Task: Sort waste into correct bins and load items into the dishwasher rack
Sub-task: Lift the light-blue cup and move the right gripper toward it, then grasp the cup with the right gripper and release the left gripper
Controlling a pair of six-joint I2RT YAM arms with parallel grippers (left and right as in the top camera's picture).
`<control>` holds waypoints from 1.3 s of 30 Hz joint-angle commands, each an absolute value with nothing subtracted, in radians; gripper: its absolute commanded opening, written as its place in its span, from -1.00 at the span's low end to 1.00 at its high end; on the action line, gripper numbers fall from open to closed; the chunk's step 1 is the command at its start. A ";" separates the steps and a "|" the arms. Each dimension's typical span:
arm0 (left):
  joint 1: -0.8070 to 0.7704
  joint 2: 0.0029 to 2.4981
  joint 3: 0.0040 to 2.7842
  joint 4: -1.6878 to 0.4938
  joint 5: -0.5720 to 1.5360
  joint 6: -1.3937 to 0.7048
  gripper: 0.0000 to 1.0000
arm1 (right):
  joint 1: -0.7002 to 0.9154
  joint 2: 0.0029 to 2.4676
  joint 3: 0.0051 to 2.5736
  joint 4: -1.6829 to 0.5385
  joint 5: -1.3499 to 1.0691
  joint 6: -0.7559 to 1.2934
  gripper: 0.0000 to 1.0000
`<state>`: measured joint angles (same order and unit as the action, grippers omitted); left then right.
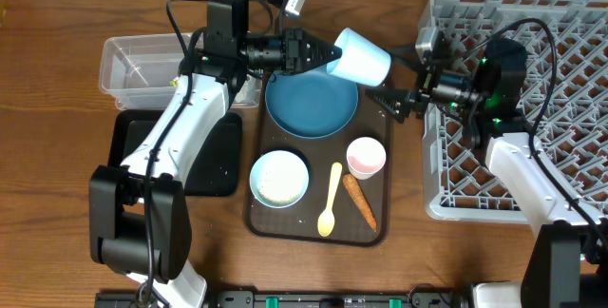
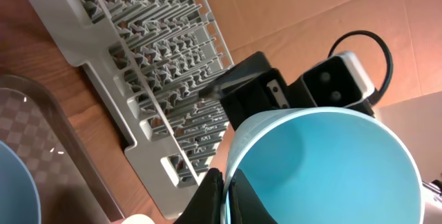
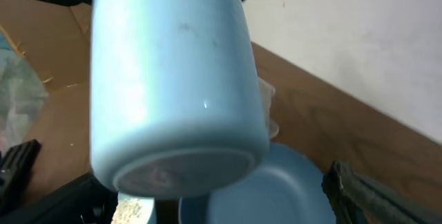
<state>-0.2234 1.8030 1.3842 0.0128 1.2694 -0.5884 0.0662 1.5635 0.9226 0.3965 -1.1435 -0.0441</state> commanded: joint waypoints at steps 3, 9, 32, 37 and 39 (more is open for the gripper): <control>-0.221 1.806 1.393 0.022 1.264 -0.609 -0.88 | 0.088 1.568 0.939 0.455 -1.202 -0.035 0.89; -0.221 1.806 1.393 0.025 1.264 -0.659 -0.88 | 0.096 1.568 0.939 0.506 -1.239 -0.034 0.88; -0.221 1.806 1.393 0.024 1.264 -0.728 -0.88 | 0.126 1.568 0.939 0.645 -1.227 -0.031 0.43; -0.221 1.806 1.393 0.024 1.264 -0.728 -0.88 | 0.126 1.568 0.939 0.645 -1.223 -0.031 0.25; -0.221 1.806 1.393 0.024 1.264 -0.728 -0.88 | 0.126 1.568 0.939 0.644 -1.213 -0.031 0.19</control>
<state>-0.2234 1.8030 1.3842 0.0204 1.2831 -0.7143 0.1093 1.5639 0.9230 0.6403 -1.1870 -0.0296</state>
